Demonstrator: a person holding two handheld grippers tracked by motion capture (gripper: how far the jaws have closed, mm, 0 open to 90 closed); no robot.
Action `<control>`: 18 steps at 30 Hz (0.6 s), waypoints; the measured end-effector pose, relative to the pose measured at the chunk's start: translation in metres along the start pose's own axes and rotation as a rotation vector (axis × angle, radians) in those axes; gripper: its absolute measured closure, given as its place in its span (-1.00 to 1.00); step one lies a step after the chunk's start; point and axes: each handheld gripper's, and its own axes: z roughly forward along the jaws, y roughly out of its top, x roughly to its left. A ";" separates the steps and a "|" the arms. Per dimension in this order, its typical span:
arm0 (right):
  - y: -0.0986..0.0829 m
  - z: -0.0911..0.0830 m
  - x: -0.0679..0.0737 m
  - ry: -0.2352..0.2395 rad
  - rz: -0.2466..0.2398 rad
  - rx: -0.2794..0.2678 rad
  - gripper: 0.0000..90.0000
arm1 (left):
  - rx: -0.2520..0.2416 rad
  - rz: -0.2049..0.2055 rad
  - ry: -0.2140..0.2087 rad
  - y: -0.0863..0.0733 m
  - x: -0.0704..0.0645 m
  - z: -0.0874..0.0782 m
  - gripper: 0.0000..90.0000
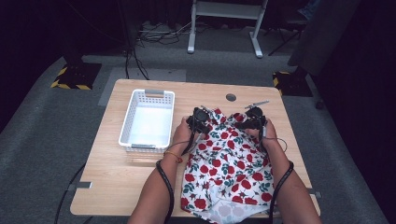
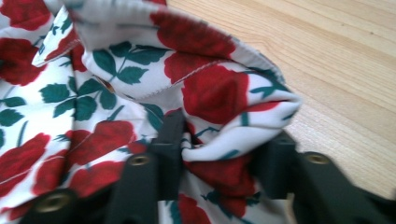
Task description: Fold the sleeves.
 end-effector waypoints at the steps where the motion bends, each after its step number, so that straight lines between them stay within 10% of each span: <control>1: 0.000 0.000 0.000 0.007 -0.002 -0.002 0.48 | 0.003 0.007 -0.003 0.001 -0.001 0.000 0.53; 18: 0.010 -0.020 0.003 -0.056 -0.025 -0.104 0.85 | -0.054 0.071 0.117 0.024 -0.016 -0.007 0.90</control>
